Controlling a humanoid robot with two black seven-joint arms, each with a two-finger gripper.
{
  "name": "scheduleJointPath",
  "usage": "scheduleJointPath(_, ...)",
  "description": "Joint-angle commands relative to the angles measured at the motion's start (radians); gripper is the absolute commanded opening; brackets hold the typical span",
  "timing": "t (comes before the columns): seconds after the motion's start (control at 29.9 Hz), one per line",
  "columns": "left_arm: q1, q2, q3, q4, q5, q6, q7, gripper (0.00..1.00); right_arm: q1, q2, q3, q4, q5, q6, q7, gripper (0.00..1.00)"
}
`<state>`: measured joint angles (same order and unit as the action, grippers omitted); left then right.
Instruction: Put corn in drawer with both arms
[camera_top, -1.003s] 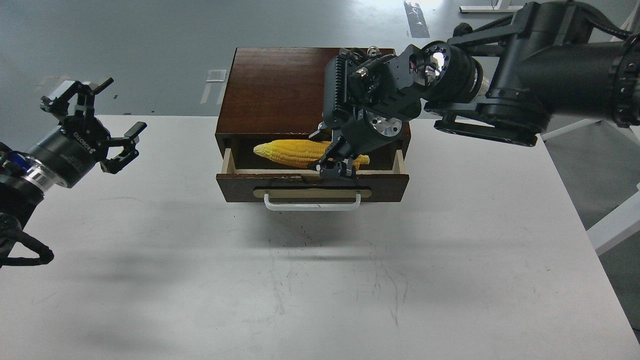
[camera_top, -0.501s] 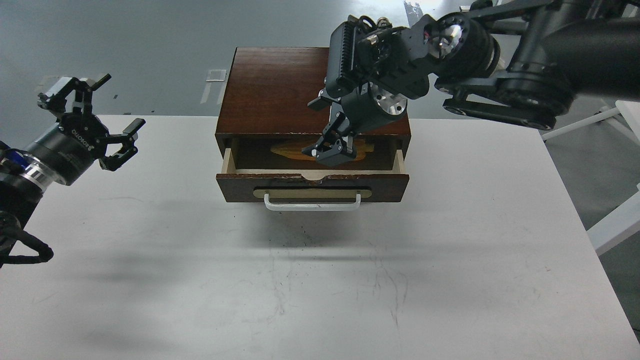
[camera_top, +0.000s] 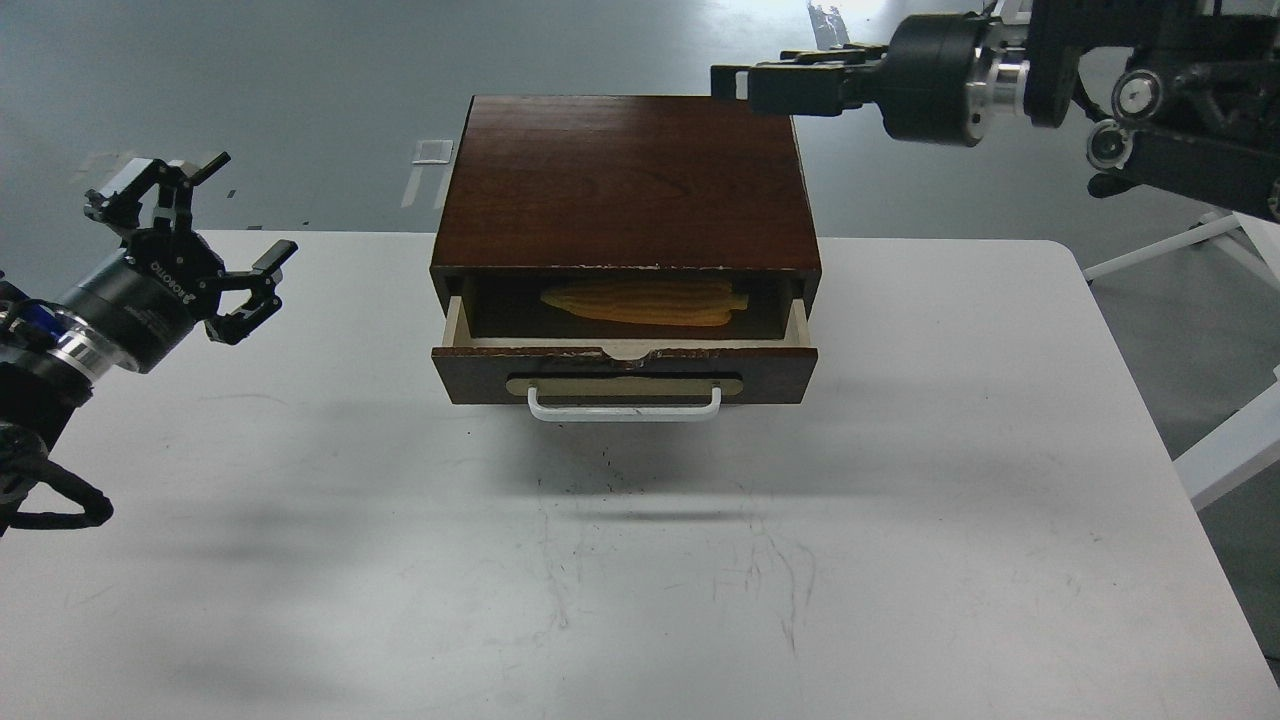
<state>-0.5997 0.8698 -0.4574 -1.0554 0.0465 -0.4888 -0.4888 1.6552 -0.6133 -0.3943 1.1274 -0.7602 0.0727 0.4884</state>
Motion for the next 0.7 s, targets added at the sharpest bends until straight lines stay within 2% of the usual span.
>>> scheduleJointPath(0.0,0.001,-0.006,0.000,0.000,0.003,0.000,0.000,0.99,-0.217,-0.077,0.206,-0.001,0.093,-0.002,0.000,0.99)
scheduleJointPath(0.03,0.001,-0.014,0.000,0.000,0.003,0.000,0.000,0.99,-0.314,-0.097,0.285,-0.006,0.122,-0.004,0.000,0.99)
scheduleJointPath(0.27,0.003,-0.029,0.002,0.000,0.003,0.000,0.000,0.99,-0.674,-0.094,0.573,-0.020,0.264,-0.010,0.000,0.99)
scheduleJointPath(0.47,0.017,-0.051,0.002,0.002,0.006,0.000,0.000,0.99,-0.837,-0.042,0.699,-0.026,0.422,-0.011,0.000,0.99)
scheduleJointPath(0.67,0.023,-0.066,0.002,0.005,0.019,0.000,0.000,0.99,-0.928,0.033,0.779,-0.070,0.461,-0.011,0.000,0.99)
